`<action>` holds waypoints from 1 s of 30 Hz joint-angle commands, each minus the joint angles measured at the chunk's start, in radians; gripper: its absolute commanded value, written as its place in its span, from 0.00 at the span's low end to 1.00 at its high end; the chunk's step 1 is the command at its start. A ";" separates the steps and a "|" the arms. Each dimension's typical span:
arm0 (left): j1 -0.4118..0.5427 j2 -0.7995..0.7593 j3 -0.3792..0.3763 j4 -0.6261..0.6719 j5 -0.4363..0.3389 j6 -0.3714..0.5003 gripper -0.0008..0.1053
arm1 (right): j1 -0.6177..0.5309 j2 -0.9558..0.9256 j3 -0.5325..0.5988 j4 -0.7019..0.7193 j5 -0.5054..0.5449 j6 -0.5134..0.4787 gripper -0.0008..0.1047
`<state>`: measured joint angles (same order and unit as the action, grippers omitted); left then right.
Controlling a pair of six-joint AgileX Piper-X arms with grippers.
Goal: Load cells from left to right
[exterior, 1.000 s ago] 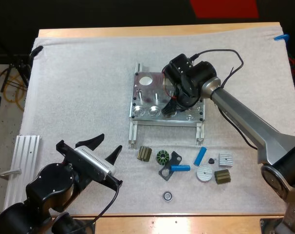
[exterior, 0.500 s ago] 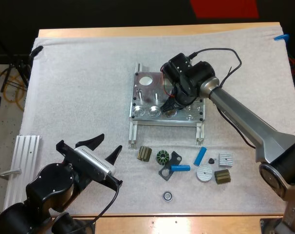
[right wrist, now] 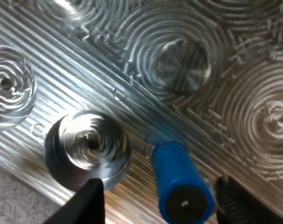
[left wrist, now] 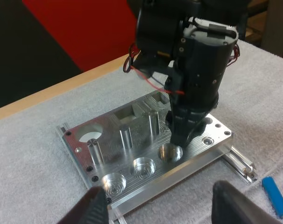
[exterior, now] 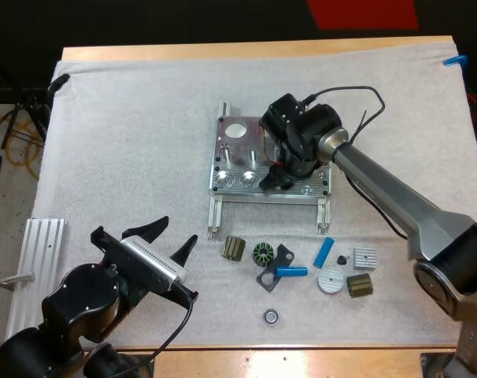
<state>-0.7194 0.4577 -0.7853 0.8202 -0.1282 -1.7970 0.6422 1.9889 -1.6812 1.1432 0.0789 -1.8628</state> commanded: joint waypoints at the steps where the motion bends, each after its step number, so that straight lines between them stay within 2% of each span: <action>1: 0.001 0.001 0.000 -0.014 -0.018 0.003 0.47 | 0.001 -0.026 -0.010 0.002 -0.001 -0.008 0.50; 8: 0.001 0.001 0.000 -0.014 -0.018 0.006 0.47 | 0.001 -0.105 -0.010 -0.015 -0.008 -0.008 0.50; 15: 0.001 0.001 0.000 -0.017 -0.018 0.006 0.47 | 0.001 -0.120 0.001 -0.023 -0.181 0.002 0.50; 27: 0.001 0.001 0.000 -0.017 -0.018 0.006 0.47 | 0.001 -0.087 0.047 -0.092 -0.188 0.005 0.50; 30: 0.001 0.001 0.000 -0.017 -0.018 0.006 0.47 | 0.001 -0.078 0.049 -0.091 -0.152 0.027 0.50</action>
<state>-0.7194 0.4577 -0.7853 0.8202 -0.1282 -1.7946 0.6422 1.9091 -1.6301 1.0545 -0.0952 -1.8449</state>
